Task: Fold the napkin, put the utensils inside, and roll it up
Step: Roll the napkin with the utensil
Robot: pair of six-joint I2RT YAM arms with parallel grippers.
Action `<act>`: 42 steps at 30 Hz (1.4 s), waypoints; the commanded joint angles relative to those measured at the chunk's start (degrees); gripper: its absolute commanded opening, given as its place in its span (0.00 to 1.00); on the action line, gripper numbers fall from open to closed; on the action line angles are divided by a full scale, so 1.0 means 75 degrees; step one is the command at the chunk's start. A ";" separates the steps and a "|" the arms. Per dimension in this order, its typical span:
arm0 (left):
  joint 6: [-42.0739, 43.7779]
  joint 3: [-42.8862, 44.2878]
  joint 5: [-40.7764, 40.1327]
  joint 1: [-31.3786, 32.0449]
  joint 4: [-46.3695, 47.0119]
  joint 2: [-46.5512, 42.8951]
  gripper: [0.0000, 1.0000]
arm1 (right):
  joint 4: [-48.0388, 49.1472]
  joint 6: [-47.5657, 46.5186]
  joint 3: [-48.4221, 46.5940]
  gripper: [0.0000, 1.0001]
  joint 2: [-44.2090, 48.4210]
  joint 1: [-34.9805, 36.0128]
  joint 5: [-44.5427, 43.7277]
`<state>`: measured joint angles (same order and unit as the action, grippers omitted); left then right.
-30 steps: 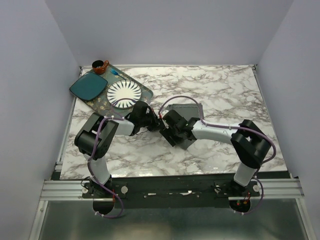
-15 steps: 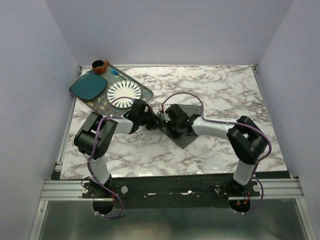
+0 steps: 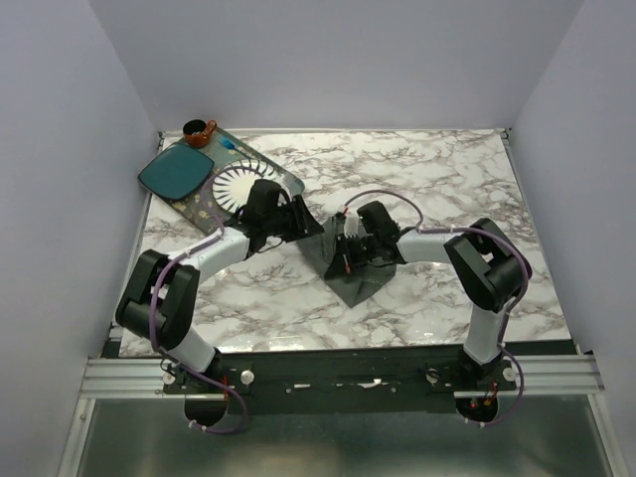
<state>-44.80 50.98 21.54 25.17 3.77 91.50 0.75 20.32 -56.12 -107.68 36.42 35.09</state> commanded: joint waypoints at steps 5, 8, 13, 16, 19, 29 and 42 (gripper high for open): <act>-0.0248 -0.0633 0.0500 -0.0039 0.0570 -0.0295 0.33 | 0.2909 0.2469 0.1751 0.00 -0.1146 -0.0509 0.2317; -0.0811 -0.0832 0.0923 0.0007 0.1556 0.0185 0.22 | 0.3579 0.2916 0.1986 0.01 -0.1287 -0.0521 0.2353; -0.1081 -0.0961 0.0995 0.0230 0.2110 0.0701 0.14 | 0.3299 0.2823 0.2056 0.00 -0.1299 -0.0567 0.2014; -0.1210 -0.1324 0.0820 0.0358 0.2380 0.0620 0.13 | 0.2982 0.2682 0.2033 0.00 -0.1241 -0.0614 0.1872; -0.1339 -0.1944 0.0562 0.0359 0.2871 0.0305 0.12 | 0.2830 0.2565 0.1998 0.01 -0.1182 -0.0650 0.1837; -0.2861 -0.3363 0.0421 0.0359 0.7200 0.1648 0.11 | 0.1974 0.2026 0.1682 0.01 -0.0971 -0.0650 0.1638; -0.2523 -0.3821 -0.0587 0.0500 0.6587 0.2365 0.03 | -0.0424 0.0843 0.0817 0.22 -0.0339 -0.0650 0.0701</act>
<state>-67.11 24.99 23.33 28.97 60.60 106.24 15.35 32.38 -48.07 -111.28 31.94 50.15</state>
